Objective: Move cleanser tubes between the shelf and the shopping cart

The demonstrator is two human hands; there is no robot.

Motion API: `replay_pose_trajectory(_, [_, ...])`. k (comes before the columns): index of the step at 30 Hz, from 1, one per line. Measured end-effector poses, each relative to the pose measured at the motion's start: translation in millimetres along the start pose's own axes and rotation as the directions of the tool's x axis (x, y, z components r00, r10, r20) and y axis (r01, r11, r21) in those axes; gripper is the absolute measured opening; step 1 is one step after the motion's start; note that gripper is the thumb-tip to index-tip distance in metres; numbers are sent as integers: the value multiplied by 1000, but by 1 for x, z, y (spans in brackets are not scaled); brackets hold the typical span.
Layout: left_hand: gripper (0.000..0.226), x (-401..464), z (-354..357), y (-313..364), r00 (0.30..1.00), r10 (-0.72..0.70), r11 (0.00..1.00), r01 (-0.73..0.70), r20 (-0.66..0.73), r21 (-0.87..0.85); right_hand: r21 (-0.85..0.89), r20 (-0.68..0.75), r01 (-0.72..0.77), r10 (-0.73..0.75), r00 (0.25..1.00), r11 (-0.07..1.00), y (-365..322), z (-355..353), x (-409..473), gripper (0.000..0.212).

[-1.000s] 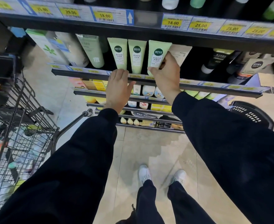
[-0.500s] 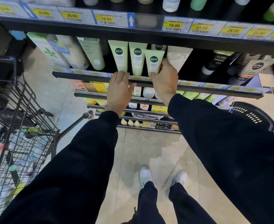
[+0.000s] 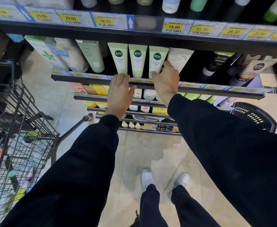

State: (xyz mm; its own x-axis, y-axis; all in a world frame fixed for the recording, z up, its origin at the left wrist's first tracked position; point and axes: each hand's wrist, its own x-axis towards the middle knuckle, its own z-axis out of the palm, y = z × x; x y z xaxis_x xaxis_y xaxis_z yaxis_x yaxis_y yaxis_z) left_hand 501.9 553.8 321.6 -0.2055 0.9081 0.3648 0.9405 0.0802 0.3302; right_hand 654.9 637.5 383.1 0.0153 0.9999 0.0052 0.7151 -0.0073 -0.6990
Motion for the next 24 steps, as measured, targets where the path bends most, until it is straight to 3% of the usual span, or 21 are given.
replay_pose_trajectory(8, [38, 0, -2, 1, 1000, -2, 1000, 2, 7, -9, 42, 68, -41, 39, 997, 998, -5, -1, 0, 22])
replay_pose_trajectory(20, [41, -1, -5, 2, 999, -11, 1000, 12, 35, -15, 94, 41, -56, 52, 998, 994, -1, -2, -7, 13])
replay_pose_trajectory(24, [41, -1, -6, 2, 999, -9, 1000, 10, 35, -16, 146, 66, -67, 58, 996, 987, -1, 0, -11, 19])
